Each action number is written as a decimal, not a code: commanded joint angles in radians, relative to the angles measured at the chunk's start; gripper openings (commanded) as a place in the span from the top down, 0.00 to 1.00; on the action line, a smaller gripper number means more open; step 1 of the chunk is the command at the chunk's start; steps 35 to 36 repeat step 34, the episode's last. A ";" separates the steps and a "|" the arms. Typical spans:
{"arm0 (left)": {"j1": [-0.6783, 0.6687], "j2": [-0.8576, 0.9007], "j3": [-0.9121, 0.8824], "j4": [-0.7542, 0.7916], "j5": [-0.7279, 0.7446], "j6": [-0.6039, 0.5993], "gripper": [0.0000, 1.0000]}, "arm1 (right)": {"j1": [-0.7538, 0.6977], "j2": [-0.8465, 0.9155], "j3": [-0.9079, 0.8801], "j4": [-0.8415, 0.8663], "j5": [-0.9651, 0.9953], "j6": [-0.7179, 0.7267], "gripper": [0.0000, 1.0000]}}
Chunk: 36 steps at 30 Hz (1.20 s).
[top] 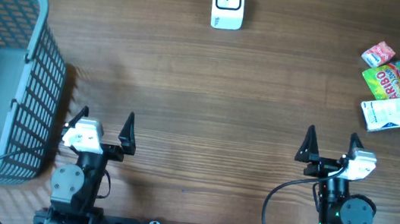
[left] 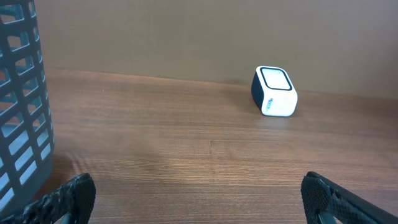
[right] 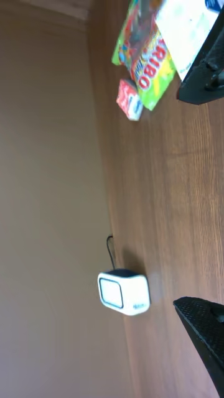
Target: Scan the item barcode
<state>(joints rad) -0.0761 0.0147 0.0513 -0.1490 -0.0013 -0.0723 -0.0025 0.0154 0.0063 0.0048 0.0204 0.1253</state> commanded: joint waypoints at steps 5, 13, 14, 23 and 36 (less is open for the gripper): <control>0.007 -0.011 -0.013 0.006 0.012 0.012 0.00 | -0.003 0.001 -0.001 -0.003 -0.084 -0.282 0.00; 0.056 -0.011 -0.013 0.006 0.012 0.012 0.00 | -0.003 0.002 -0.001 -0.003 -0.084 -0.283 0.00; 0.059 -0.011 -0.013 0.006 0.012 0.012 0.00 | -0.003 0.002 -0.001 -0.003 -0.084 -0.282 0.00; 0.059 -0.010 -0.013 0.006 0.012 0.012 0.00 | -0.003 0.002 -0.001 -0.003 -0.084 -0.283 0.01; 0.059 -0.010 -0.013 0.006 0.012 0.012 0.00 | -0.003 0.002 -0.001 -0.003 -0.084 -0.282 0.00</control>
